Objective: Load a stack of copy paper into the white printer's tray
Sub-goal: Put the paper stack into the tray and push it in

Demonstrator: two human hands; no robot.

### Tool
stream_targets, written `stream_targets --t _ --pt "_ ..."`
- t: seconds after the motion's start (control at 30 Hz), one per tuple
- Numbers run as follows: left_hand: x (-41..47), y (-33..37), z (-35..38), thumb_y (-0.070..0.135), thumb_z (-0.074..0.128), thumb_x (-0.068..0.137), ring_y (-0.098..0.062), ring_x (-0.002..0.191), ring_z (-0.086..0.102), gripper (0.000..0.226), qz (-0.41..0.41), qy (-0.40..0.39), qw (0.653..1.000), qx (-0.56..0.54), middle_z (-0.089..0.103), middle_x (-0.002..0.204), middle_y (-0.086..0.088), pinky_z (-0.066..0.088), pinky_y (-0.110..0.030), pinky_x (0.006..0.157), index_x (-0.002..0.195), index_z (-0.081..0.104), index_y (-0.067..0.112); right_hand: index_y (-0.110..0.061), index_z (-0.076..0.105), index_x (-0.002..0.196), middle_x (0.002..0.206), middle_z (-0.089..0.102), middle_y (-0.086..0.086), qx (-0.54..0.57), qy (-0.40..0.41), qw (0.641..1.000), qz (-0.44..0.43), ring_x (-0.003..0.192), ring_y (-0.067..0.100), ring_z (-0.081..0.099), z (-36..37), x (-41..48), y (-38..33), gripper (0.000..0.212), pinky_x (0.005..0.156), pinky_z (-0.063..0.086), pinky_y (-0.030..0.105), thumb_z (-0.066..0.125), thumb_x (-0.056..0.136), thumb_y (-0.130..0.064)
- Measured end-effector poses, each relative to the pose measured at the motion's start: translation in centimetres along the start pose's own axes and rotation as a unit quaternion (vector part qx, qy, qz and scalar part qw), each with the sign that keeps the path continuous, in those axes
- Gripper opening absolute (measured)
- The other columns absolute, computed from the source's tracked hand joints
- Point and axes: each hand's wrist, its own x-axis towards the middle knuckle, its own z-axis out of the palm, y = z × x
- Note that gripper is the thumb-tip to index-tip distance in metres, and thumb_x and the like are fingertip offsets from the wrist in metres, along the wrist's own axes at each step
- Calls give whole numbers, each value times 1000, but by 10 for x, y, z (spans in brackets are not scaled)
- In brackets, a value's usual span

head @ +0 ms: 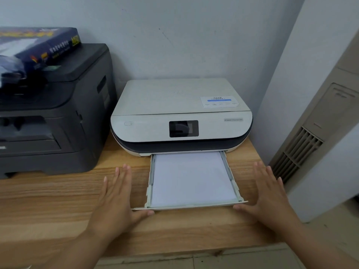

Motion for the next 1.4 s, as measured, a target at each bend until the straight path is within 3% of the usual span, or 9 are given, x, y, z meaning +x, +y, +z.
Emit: stream_targets --t 0.13,0.23,0.37,0.5,0.63,0.8,0.93,1.27,1.4 --pt "12 2 -1 99 4 34 -10 137 -28 132 0 12 1000 5 -31 147 6 -36 -20 100 133 -34 21 -32 -32 130 143 -31 -14 -11 -7 1000 7 132 3 -30 -4 12 -5 124 115 -14 39 61 59 -74" --pt "21 1 2 97 18 41 -11 140 -20 132 -4 24 999 22 -20 152 1 -29 -23 105 137 -28 20 -31 -35 129 141 -34 -14 -29 -9 1000 2 132 5 -32 -7 24 -8 127 114 -15 39 58 56 -80" --pt "37 -3 7 89 29 54 -12 140 -3 124 -6 33 998 54 3 153 -7 -22 -25 109 141 -29 22 -38 -51 121 143 -36 -13 -43 1 999 -23 133 5 -32 -9 44 -10 126 112 -17 38 34 42 -88" --pt "55 0 7 90 30 55 -11 140 -5 127 -2 71 994 79 -1 153 -4 -24 -25 108 142 -23 15 -32 -41 132 147 -32 -9 -79 13 996 -39 133 6 -31 -14 62 -16 134 115 -13 43 61 57 -76" --pt "73 4 3 81 49 59 -17 142 -2 127 4 88 991 101 -5 153 -5 -17 -31 111 144 -7 6 -26 -41 126 139 -39 -9 -127 8 991 -50 139 15 -28 -21 83 -24 128 115 -13 45 59 63 -74" --pt "93 8 -3 76 55 62 -19 142 -11 124 12 94 988 122 -14 151 -5 -13 -35 111 142 -14 10 -29 -51 119 137 -44 -2 -168 12 984 -61 134 16 -34 -25 104 -32 128 112 -16 44 56 65 -76" --pt "108 6 -5 78 52 62 -16 136 -36 129 21 99 982 157 -16 152 -8 -24 -33 109 140 -28 13 -29 -46 124 151 -35 5 -192 20 977 -87 141 24 -27 -28 117 -42 130 114 -12 47 60 64 -74" --pt "130 4 -7 78 50 64 -15 133 -40 126 29 106 977 183 -18 151 -8 -30 -32 107 140 -26 13 -32 -44 127 152 -33 13 -238 26 964 -118 142 29 -26 -33 142 -50 134 114 -12 47 68 62 -67" --pt "138 4 -7 78 47 66 -17 129 -46 127 44 107 977 181 -27 148 -10 -33 -34 105 133 -42 17 -33 -45 126 150 -35 14 -251 23 959 -127 140 32 -28 -35 153 -53 134 114 -12 50 69 63 -65"
